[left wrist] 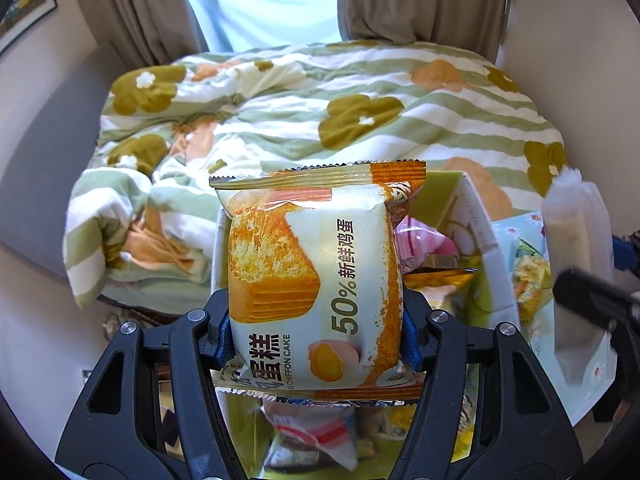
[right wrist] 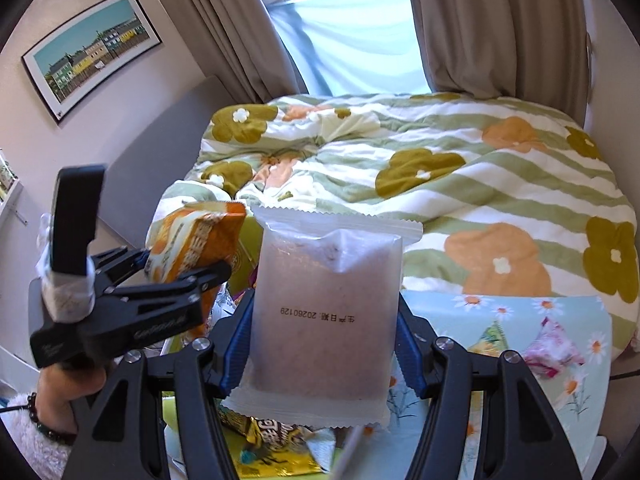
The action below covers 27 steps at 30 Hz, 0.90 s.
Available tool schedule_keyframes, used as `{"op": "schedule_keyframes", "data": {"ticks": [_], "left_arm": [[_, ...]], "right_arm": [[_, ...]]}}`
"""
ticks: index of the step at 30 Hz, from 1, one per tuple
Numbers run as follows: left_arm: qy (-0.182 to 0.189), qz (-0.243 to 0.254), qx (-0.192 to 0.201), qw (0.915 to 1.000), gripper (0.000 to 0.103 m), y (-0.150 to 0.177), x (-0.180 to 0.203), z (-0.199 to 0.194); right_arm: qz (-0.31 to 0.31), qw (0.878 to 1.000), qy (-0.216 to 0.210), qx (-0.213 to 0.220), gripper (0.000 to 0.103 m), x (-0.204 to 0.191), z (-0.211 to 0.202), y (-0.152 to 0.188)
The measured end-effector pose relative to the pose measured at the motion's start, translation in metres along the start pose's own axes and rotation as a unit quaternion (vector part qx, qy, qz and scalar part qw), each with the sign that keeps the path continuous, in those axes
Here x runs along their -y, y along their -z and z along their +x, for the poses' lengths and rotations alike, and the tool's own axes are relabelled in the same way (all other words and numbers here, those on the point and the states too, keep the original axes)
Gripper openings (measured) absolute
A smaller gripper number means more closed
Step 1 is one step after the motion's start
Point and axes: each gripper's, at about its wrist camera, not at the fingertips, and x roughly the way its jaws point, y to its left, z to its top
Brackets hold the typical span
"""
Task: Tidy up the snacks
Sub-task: 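Carry both snacks over the green box and release them inside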
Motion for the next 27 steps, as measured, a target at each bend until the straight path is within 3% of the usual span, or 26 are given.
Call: {"op": "schedule_keyframes", "data": {"ticks": [2, 3, 4, 6, 12, 19, 27], "left_arm": [[0.001, -0.001, -0.007, 1.0000, 0.064, -0.002, -0.004, 0.010], [0.001, -0.001, -0.009, 1.0000, 0.078, -0.002, -0.006, 0.013], [-0.005, 0.000, -0.008, 1.0000, 0.101, -0.002, -0.007, 0.015], [-0.019, 0.002, 0.003, 0.9998, 0.103, 0.001, -0.008, 0.011], [-0.005, -0.025, -0.003, 0.9997, 0.103, 0.022, -0.016, -0.004], [-0.028, -0.048, 0.002, 0.9985, 0.103, 0.054, -0.024, -0.033], [-0.014, -0.069, 0.001, 0.9975, 0.103, 0.073, -0.037, -0.040]], "right_arm": [[0.001, 1.000, 0.003, -0.006, 0.058, -0.004, 0.007, 0.001], [0.002, 1.000, 0.005, -0.009, 0.058, -0.005, 0.011, 0.001], [0.004, 1.000, 0.006, -0.011, 0.058, -0.006, 0.014, 0.002], [0.008, 1.000, 0.007, -0.015, 0.058, -0.006, 0.018, 0.004], [0.006, 1.000, 0.004, -0.022, 0.058, -0.004, 0.021, 0.008], [-0.016, 1.000, -0.002, -0.023, 0.058, -0.013, 0.020, 0.001], [-0.035, 0.998, -0.018, -0.047, 0.058, -0.024, 0.046, -0.015]]}}
